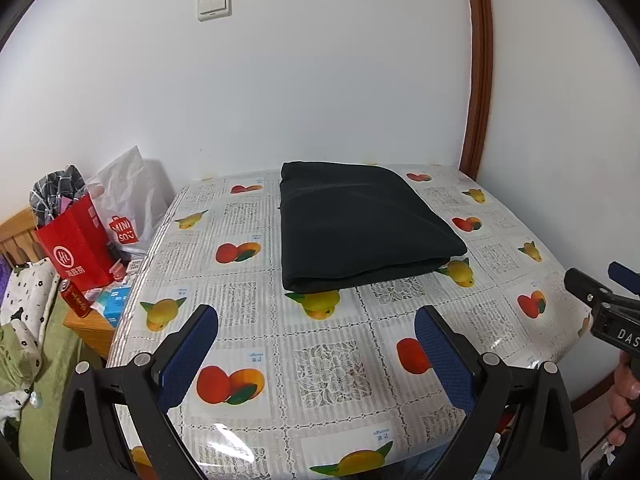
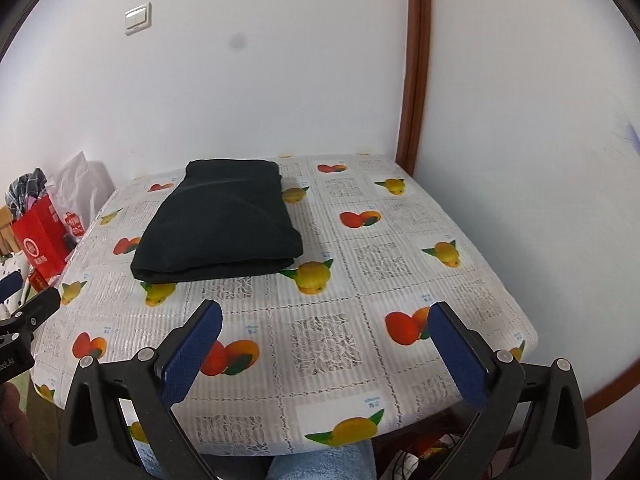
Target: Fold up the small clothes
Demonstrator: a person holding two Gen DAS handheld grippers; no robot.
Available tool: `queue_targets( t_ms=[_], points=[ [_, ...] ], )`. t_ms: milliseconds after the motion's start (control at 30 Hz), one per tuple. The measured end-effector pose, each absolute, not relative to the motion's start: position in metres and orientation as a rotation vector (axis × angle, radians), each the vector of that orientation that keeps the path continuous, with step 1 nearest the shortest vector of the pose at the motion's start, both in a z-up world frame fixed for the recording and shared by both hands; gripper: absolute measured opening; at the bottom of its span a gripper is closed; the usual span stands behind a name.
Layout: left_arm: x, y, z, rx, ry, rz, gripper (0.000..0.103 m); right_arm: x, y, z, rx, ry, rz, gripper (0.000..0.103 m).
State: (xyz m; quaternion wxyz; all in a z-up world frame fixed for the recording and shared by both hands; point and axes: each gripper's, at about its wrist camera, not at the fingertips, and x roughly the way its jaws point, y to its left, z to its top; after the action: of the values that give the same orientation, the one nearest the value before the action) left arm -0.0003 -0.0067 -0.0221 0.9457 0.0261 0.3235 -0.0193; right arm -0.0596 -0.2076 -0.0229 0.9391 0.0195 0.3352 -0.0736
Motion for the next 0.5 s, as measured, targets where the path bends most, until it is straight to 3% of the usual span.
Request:
queue_targets(
  t_ms=[500],
  points=[
    [-0.0029,-0.0057,-0.0278,0.030,0.672,-0.035,0.100,-0.0656,-0.2014,-0.0254,0.027,0.680,-0.160,0.101]
  ],
)
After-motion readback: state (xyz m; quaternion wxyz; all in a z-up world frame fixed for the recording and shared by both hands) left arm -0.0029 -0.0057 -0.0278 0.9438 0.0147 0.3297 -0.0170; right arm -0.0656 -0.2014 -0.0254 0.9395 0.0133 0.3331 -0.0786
